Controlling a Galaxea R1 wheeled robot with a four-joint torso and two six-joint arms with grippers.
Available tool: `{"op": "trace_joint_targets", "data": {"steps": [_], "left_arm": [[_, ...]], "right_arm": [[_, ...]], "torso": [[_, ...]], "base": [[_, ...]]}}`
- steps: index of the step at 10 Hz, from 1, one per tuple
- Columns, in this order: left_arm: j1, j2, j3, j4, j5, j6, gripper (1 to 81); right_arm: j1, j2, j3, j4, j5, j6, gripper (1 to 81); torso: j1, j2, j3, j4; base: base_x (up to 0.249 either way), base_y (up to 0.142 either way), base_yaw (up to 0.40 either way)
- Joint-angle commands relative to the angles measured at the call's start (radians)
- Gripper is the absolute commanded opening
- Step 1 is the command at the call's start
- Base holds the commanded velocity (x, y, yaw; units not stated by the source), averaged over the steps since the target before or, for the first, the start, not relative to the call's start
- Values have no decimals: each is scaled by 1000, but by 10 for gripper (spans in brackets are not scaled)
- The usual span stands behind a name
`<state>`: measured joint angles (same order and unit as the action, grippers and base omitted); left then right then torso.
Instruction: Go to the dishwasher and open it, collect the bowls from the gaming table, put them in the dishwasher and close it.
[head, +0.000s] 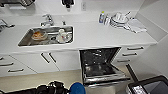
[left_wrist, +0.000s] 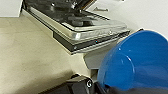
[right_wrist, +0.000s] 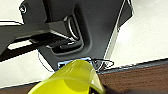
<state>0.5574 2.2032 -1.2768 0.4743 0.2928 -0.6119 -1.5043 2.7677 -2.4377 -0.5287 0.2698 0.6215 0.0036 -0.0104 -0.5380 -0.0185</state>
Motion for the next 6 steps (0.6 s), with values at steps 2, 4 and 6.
{"op": "trace_joint_targets", "data": {"steps": [2, 4, 6], "left_arm": [[-230, 133, 28, -11, 187, -117, 10], [-282, 225, -21, -11, 272, -127, 10], [-331, 306, -56, -11, 305, -141, 10]], "right_arm": [[-20, -17, 5, -17, -52, 1, 10], [-20, -17, 6, -17, -52, 1, 10], [-20, -15, 6, -14, -40, 1, 10]], "torso": [[0, 0, 0, 0], [1, 0, -1, 0], [1, 0, -1, 0]], "base": [[0, 0, 0], [0, 0, 0], [0, 0, 0]]}}
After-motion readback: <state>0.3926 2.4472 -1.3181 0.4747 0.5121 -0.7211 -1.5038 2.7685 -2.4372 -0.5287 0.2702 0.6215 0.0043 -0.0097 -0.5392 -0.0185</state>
